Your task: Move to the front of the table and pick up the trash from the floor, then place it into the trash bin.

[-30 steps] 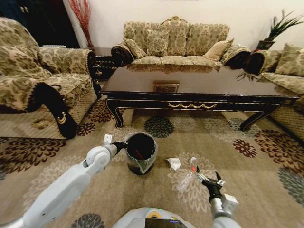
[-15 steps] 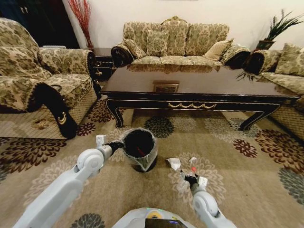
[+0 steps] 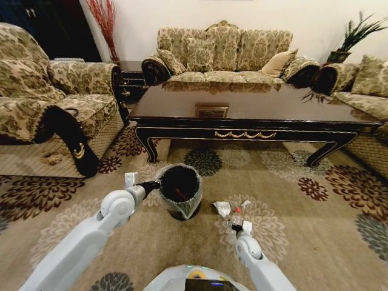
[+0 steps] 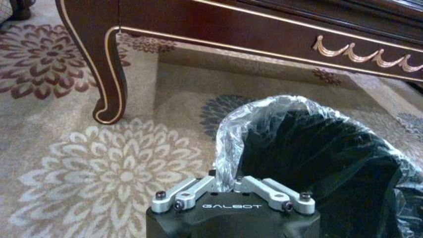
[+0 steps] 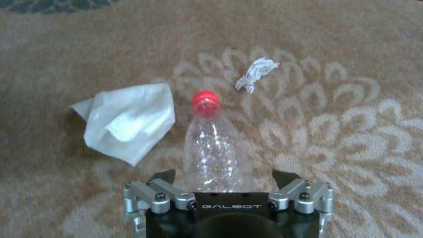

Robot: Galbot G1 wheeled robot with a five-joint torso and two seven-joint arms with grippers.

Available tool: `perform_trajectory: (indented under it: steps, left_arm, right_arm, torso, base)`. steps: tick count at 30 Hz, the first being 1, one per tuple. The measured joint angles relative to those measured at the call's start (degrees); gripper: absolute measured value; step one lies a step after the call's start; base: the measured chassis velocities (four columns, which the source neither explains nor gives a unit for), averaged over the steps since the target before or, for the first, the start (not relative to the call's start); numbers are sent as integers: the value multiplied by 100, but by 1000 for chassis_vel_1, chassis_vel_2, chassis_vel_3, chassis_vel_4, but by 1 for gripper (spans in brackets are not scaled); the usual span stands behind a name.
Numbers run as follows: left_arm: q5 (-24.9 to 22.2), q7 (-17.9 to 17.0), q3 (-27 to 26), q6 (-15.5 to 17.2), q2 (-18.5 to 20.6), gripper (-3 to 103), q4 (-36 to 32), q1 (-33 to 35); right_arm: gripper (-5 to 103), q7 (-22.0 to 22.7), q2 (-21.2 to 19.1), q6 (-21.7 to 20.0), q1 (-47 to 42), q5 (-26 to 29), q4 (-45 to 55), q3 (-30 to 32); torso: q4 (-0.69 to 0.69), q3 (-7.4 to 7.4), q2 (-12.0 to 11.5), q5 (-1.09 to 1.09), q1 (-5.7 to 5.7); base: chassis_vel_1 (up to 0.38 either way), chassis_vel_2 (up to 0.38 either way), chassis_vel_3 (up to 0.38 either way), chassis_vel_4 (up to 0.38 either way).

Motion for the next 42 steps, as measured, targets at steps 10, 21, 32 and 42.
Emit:
perform_trajectory:
  steps: [10,21,32,42]
  left_arm:
    - [-38,-39,45,4,-3,3,-60,4]
    - [43,-59,441,23,-341,3,114,-109]
    - [206,-357,1350,45,-729,3,272,-537]
    - [113,-824,3020,163,-1153,3,647,-1818]
  right_arm:
    - [69,-49,-89,40,-223,-33,162,130]
    - [43,-40,-358,108,-1134,348,1884,1193]
    - [21,-604,-1223,395,-2333,-347,4765,2173]
    - [21,-2168,-1011,1762,-2957,-1429,5526,2155]
  torso:
    - [0,0,1,1,0]
    - [0,0,1,2,0]
    - [2,-1,1,3,0]
    - [0,0,1,5,0]
  base:
    - [0,0,0,0]
    - [0,0,0,0]
    - [0,0,0,0]
    - [0,0,0,0]
